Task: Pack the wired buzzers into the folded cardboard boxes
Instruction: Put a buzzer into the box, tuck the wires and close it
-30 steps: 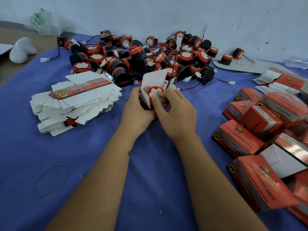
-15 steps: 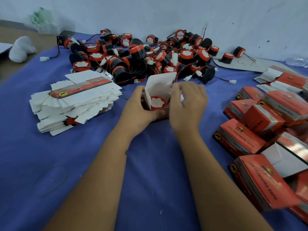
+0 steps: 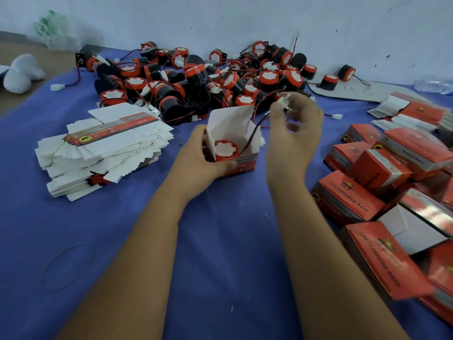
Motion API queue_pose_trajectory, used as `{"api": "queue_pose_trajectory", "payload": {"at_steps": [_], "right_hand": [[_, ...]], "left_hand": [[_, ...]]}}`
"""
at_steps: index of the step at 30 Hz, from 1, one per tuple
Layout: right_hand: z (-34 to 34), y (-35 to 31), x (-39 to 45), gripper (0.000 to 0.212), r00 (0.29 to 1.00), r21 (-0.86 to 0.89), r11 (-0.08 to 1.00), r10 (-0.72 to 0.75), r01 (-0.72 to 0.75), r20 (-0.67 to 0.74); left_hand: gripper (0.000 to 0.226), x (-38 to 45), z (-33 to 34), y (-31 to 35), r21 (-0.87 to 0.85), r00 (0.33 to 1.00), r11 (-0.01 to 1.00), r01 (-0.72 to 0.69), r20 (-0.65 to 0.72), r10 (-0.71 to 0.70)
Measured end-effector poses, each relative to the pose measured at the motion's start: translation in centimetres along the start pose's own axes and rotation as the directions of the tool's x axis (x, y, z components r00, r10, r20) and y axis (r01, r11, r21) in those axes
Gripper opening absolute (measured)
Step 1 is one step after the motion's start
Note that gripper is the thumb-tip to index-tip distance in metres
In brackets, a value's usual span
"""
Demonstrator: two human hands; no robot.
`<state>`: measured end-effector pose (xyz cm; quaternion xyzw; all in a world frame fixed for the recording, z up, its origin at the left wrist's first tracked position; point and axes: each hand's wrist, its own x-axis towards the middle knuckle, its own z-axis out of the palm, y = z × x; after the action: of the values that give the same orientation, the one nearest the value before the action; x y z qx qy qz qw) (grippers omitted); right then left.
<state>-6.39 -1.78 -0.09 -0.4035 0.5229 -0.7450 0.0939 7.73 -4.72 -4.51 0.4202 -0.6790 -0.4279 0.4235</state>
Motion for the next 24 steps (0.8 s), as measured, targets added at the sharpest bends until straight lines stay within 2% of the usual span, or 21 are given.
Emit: {"api": "queue_pose_trajectory", "payload": {"at_steps": [1, 3, 6, 8, 10, 13, 16, 20, 24], "right_hand": [[0.1, 0.1, -0.6, 0.015, 0.996, -0.053, 0.995, -0.081, 0.082, 0.030], [0.2, 0.3, -1.5, 0.018, 0.969, -0.061, 0.980, -0.176, 0.189, 0.176], [0.2, 0.6, -2.1, 0.015, 0.897, -0.076, 0.962, -0.212, 0.261, 0.388], [0.4, 0.7, -2.3, 0.017, 0.868, -0.101, 0.956, -0.204, 0.276, 0.452], [0.7, 0.8, -2.4, 0.020, 0.880, -0.168, 0.942, -0.194, 0.291, 0.433], [0.7, 1.2, -2.0, 0.011, 0.923, -0.250, 0.937, -0.148, 0.246, 0.355], [0.2, 1.8, -1.4, 0.018, 0.925, -0.297, 0.931, -0.093, 0.212, 0.367], [-0.4, 2.8, -0.7, 0.026, 0.893, -0.524, 0.773, -0.120, 0.358, 0.434], [-0.9, 2.8, -0.6, 0.017, 0.818, -0.501, 0.689, -0.241, 0.523, 0.522]], "left_hand": [[0.057, 0.0, 0.1, 0.0, 0.007, 0.999, 1.000, -0.001, -0.053, 0.001], [0.061, -0.1, 0.3, 0.1, -0.003, 0.993, 1.000, 0.004, -0.118, -0.005], [0.058, -0.3, 0.3, 0.1, -0.042, 0.993, 0.999, 0.015, -0.120, -0.020], [0.055, -0.3, 0.2, 0.2, -0.048, 0.994, 0.999, 0.006, -0.105, -0.011], [0.055, -0.3, 0.0, 0.3, -0.061, 0.996, 0.998, 0.009, -0.083, -0.014], [0.059, -0.1, -0.3, 0.3, -0.048, 0.999, 0.999, 0.021, -0.030, -0.022], [0.057, 0.0, -0.4, 0.1, -0.028, 1.000, 0.999, 0.019, -0.003, -0.019], [0.059, 0.1, -0.4, 0.0, -0.015, 0.999, 1.000, 0.016, -0.042, -0.017], [0.061, -0.1, -0.1, 0.3, -0.029, 0.995, 1.000, 0.007, -0.102, -0.010]]}}
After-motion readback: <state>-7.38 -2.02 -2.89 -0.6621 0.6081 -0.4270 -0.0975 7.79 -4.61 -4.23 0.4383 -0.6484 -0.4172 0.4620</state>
